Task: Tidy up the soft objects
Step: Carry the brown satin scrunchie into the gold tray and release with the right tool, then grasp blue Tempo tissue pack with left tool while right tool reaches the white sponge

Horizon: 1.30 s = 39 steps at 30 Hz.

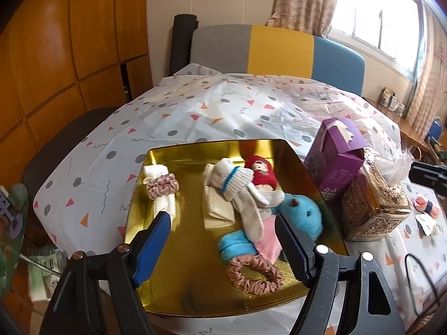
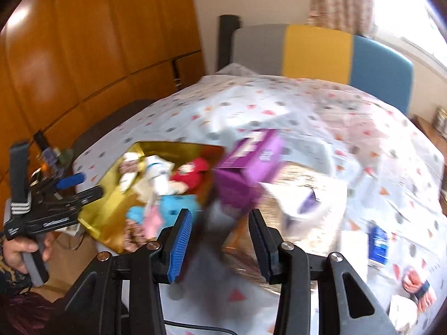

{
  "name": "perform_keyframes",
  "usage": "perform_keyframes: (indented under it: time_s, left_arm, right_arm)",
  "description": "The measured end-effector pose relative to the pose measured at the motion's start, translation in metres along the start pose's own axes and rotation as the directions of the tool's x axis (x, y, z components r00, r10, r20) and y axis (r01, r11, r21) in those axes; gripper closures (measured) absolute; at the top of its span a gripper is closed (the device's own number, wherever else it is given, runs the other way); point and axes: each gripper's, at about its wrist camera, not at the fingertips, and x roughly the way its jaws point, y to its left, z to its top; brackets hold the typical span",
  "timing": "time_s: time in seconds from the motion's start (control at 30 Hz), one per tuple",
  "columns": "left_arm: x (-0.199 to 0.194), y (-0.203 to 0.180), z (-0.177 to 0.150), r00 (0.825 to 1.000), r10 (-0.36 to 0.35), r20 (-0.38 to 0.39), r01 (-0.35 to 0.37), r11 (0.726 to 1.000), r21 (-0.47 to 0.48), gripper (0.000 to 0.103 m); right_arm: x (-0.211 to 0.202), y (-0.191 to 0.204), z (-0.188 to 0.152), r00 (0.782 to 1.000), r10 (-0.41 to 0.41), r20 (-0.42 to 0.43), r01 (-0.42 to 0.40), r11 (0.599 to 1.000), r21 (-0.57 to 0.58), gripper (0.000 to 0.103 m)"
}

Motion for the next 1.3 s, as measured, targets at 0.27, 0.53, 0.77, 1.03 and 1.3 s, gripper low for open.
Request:
perform_keyframes:
  time_s: [0.27,0.53,0.77,1.03,1.3]
  left_arm:
    - [-0.003,-0.021,0.002,1.000,-0.023,0.002,0.023,0.999,0.047,0.025]
    - [-0.012,-0.047,0.013,0.997,-0.070,0.031,0.066,0.992,0.112,0.025]
    - [-0.021,-0.087,0.029,0.990,-0.127,0.057,0.114,0.974,0.198,0.025]
    - [-0.034,-0.142,0.047,0.972,-0.223,0.076,0.191,0.935,0.300,0.025]
    - [-0.043,-0.238,0.071,0.891,-0.454,-0.005,0.419,0.819,0.392,0.025]
  right_arm:
    - [-0.023,-0.080,-0.017,0.988,-0.152,0.015,0.147,0.975,0.169,0.061]
    - [-0.043,-0.149,-0.043,0.950,-0.311,-0.002,0.294,0.896,0.331,0.060]
    - [-0.051,-0.215,-0.078,0.905,-0.424,-0.042,0.388,0.778,0.495,0.060]
    - [-0.064,-0.259,-0.117,0.886,-0.457,-0.084,0.392,0.639,0.661,0.060]
    - [-0.083,-0.274,-0.133,0.844,-0.522,-0.123,0.426,0.514,0.744,0.060]
